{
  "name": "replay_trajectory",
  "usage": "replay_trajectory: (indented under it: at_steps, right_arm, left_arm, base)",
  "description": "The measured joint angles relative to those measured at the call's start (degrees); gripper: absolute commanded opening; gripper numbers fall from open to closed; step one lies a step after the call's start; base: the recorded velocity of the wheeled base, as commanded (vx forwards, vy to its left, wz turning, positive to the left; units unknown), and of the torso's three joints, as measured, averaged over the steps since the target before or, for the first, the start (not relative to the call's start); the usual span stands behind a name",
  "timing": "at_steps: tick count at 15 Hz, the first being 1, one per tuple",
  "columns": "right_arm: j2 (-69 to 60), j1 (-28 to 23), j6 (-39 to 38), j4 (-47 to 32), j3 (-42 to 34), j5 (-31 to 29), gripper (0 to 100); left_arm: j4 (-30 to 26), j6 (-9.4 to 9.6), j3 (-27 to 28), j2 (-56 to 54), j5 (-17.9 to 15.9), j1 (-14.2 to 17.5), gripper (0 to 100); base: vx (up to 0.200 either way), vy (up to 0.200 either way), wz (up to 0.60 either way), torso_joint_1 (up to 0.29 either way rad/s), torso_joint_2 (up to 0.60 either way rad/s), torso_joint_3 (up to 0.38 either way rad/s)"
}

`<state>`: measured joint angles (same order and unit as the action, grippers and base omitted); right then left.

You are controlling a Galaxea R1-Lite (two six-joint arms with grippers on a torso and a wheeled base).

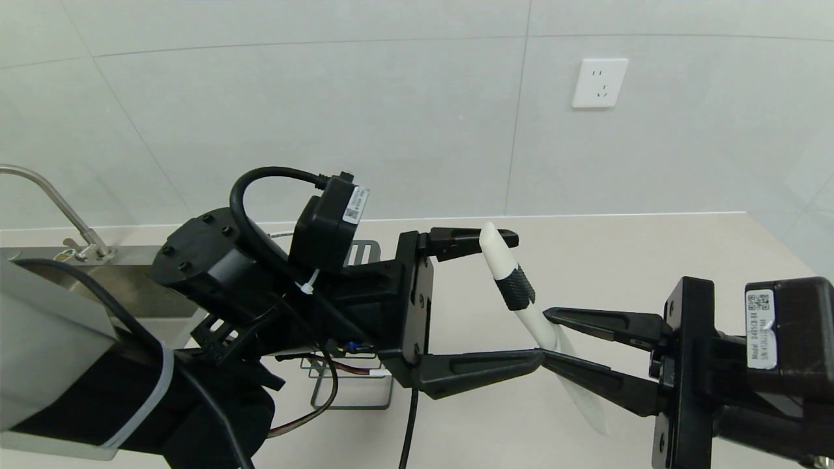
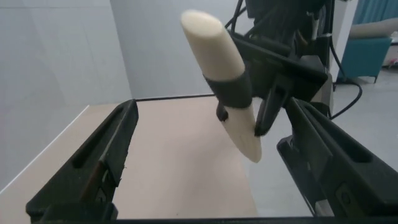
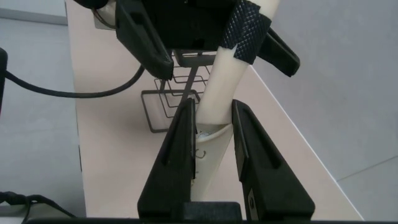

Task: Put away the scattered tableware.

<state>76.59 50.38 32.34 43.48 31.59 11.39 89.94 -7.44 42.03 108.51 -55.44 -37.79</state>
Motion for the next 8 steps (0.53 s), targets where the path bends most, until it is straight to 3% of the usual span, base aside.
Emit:
replay_trajectory:
  at_steps: [8]
  right_arm:
    - [0.7,0.0,0.0,0.8,1.3,-0.3,0]
  left_arm:
    - [0.0,-1.27,0.3,-1.8,0.0,-0.5,100]
  base:
    - [0.000,0.000,0.00,0.000,0.00,0.000]
